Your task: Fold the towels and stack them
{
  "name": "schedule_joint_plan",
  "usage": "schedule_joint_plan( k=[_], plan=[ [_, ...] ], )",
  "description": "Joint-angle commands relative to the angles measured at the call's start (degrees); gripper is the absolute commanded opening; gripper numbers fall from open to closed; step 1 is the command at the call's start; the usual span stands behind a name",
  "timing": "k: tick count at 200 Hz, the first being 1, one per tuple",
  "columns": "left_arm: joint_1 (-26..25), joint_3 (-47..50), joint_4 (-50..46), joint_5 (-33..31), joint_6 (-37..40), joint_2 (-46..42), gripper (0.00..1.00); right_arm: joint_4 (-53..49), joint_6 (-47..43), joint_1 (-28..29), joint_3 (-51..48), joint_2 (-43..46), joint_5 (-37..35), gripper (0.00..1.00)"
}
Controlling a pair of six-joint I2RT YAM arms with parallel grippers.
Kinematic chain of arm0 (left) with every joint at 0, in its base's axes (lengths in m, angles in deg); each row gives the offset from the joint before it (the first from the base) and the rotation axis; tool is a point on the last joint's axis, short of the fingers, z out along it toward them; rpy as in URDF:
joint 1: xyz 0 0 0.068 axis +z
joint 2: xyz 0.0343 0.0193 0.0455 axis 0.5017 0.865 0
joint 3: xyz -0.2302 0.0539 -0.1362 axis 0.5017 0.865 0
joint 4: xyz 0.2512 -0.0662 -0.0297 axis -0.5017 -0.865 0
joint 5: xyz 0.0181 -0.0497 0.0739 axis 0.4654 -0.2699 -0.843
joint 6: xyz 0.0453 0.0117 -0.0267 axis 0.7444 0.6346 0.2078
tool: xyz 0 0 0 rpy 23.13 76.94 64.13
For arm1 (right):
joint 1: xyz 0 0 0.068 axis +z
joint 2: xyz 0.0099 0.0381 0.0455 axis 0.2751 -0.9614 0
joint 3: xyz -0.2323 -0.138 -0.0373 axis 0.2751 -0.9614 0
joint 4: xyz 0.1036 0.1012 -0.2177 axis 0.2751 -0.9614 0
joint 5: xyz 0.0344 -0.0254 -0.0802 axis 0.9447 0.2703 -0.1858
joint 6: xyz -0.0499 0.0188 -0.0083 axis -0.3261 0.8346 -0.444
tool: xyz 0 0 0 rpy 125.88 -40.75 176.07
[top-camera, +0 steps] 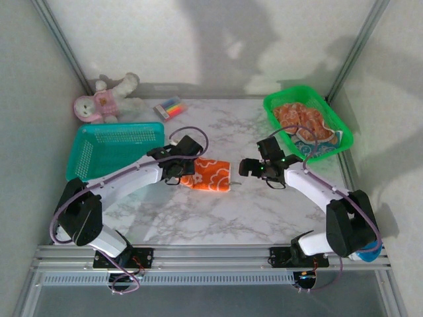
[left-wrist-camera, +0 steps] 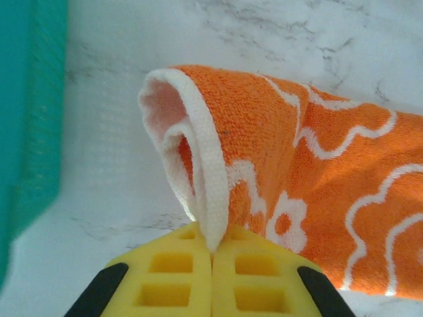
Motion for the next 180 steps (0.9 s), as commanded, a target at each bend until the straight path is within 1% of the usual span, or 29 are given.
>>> schedule_joint_plan(
  k=[1,25,44,69,91,104,123,150,180],
  plan=[
    [-1.1,-5.2,-8.9,-7.7,4.5,-1.9,0.00,-1.3,0.0,-0.3,2.2,1.8,-1.0,0.99],
    [-1.4,-10.1,-13.3,-11.6,6.8,-2.5,0.00,-1.4,-0.7,-0.3,3.1,2.4,-0.1,0.99],
    [-2.0,-12.4,-14.0,-12.0,12.2,-4.4,0.00,-2.0,-0.9,-0.3,4.1,2.7,0.3,0.99],
    [-2.1,-16.2,-16.4,-17.5,15.6,-7.0,0.00,-2.2,-1.3,-0.3,5.1,2.6,0.9,0.99],
    [-1.9,-22.0,-21.2,-18.1,17.8,-6.7,0.00,-2.1,-1.6,-0.3,5.6,2.6,1.1,0.99],
    [-1.8,-25.1,-23.6,-18.5,18.4,-6.5,0.00,-2.0,-1.8,-0.3,5.8,2.3,1.2,0.99],
    [-1.8,-29.1,-27.2,-20.7,18.4,-5.9,0.00,-1.7,-2.0,-0.3,5.9,1.9,1.3,0.99],
    [-1.4,-34.5,-30.1,-21.8,19.4,-6.1,0.00,-1.6,-2.1,-0.3,6.2,1.1,1.3,0.99],
    [-1.3,-37.8,-32.4,-25.6,20.3,-7.1,0.00,-1.3,-2.1,-0.3,6.2,0.6,1.3,0.99]
  ],
)
